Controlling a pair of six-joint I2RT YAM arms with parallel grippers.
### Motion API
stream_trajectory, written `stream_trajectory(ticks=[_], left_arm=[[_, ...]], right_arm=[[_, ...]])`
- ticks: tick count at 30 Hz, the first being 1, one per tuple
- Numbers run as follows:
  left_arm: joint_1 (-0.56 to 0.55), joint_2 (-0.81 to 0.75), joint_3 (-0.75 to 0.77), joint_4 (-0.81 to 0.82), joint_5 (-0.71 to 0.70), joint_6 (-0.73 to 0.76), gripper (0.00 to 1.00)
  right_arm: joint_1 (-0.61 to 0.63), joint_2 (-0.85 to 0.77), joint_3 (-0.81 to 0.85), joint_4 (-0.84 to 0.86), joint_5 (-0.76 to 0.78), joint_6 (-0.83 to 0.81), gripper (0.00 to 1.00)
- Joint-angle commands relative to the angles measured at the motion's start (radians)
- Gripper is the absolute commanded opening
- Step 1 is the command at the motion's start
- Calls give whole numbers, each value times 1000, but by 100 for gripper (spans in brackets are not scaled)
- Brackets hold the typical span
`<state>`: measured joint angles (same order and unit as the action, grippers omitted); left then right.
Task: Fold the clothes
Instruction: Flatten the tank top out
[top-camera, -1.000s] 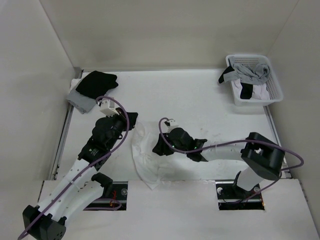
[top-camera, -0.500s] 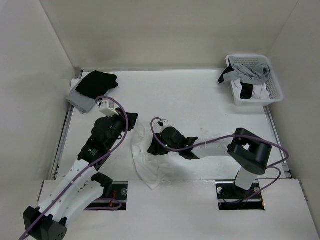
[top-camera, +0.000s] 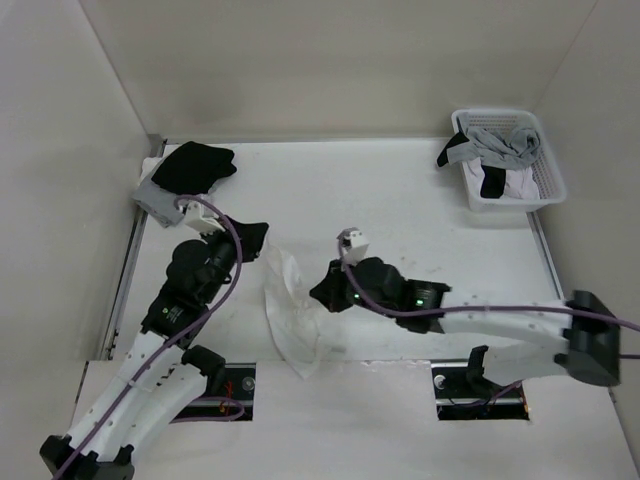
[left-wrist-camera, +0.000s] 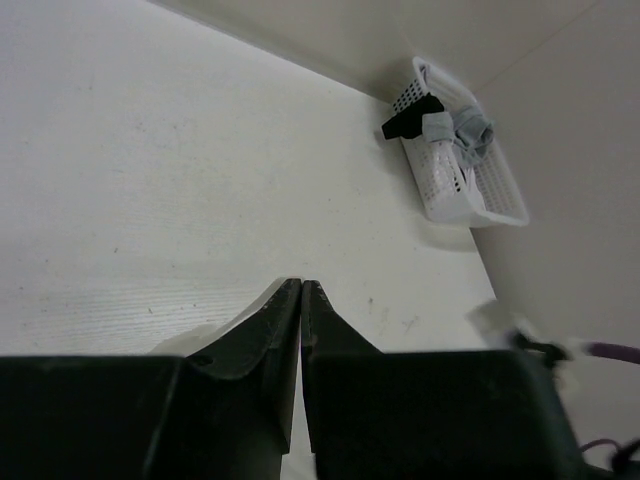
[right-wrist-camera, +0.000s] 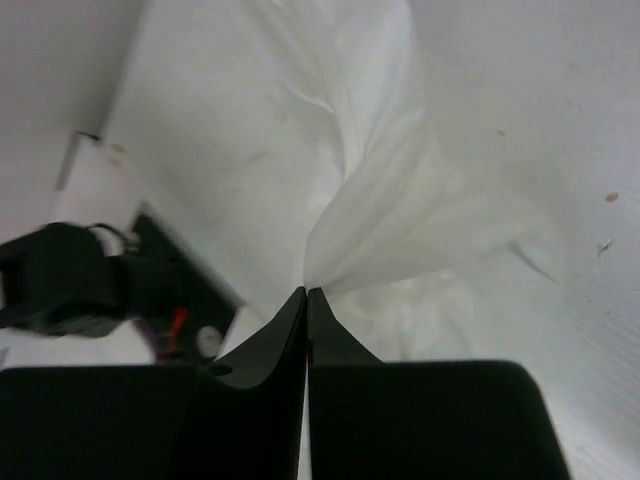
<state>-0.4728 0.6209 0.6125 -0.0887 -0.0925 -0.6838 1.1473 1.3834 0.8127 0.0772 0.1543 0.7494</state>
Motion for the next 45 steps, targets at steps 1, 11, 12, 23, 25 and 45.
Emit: stream_trajectory(ticks=[1,11,12,23,25,45], left_arm=[[23,-73,136,-5,4,29,4],[44,-200,476,-118,-1,52,4],[46,-205,509,-131,-1,53,4],[86,-182,528,-151,20,55,4],[86,-142,439,-111,11,41,4],[188,972,692,219,-21,20,43]], right_arm=[[79,-254,81,-172,195,-94,3],[511,-478,475,-461,606,-300,3],[562,-469,512,-461,649,-329,3],[794,-500,505,-260,828,-458,4],[686,-550,409,-257,768,-376,4],[-743,48,221,13,-216,-113,40]])
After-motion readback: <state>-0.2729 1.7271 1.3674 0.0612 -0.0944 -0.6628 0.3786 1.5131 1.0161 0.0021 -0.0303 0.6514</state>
